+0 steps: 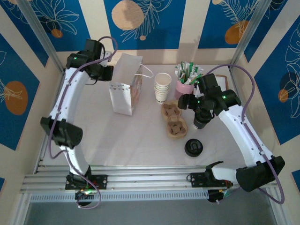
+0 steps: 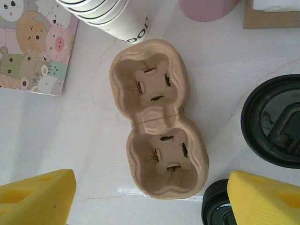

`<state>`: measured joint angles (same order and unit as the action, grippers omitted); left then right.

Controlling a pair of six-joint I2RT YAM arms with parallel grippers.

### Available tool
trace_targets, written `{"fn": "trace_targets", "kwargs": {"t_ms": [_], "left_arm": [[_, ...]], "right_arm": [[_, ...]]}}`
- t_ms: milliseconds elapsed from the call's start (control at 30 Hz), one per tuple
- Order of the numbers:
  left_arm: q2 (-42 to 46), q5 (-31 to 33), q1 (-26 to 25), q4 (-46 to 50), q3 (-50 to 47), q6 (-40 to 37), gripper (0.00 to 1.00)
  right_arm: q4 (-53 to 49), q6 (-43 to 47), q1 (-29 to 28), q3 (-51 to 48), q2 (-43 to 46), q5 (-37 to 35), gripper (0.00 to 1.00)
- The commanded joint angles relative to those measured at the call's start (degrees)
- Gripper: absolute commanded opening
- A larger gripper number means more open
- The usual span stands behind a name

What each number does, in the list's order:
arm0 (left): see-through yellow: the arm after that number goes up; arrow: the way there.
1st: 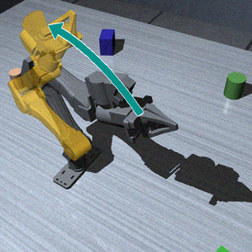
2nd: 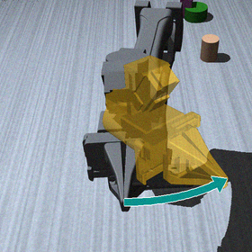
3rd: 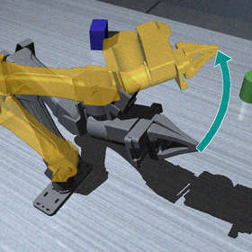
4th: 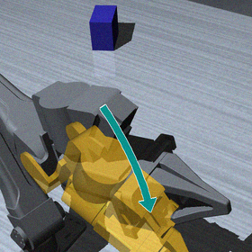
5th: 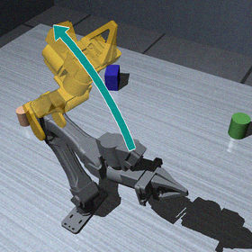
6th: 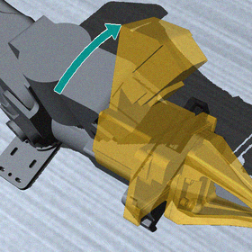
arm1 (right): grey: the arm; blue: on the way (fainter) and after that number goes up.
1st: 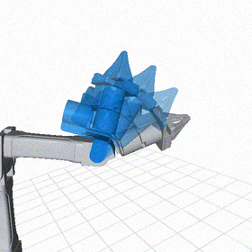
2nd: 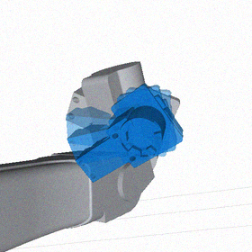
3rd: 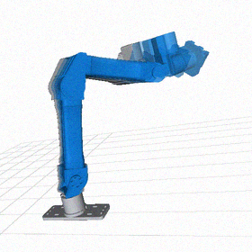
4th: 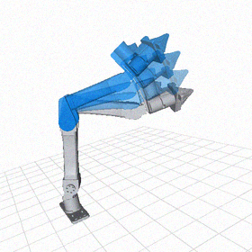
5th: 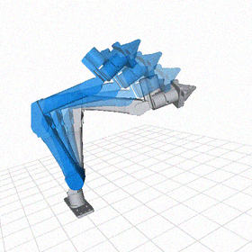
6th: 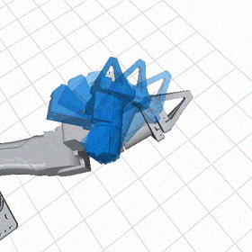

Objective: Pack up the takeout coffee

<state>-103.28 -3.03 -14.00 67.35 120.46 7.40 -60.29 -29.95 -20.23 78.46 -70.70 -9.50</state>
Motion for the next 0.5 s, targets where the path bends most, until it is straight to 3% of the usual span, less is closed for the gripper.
{"fn": "trace_targets", "kwargs": {"t_ms": [0, 167, 233, 467], "left_arm": [[8.8, -1.9, -0.2, -5.6, -6.9, 10.5, 0.0], [20.8, -0.7, -3.3, -13.6, -21.1, 21.2, 0.0], [24.6, 3.3, -6.4, -15.8, -25.3, 24.3, 0.0], [31.2, 6.0, -15.4, -23.2, -34.3, 36.3, 0.0]], "right_arm": [[1.6, 1.4, -1.1, 1.5, 0.1, 3.0, 0.83], [3.9, 3.0, -2.2, 0.3, -0.2, 4.9, 0.79], [4.3, 3.4, -2.6, -0.2, -0.6, 5.2, 0.78], [3.1, 5.1, -3.6, -0.8, -2.5, 4.2, 0.7]]}}
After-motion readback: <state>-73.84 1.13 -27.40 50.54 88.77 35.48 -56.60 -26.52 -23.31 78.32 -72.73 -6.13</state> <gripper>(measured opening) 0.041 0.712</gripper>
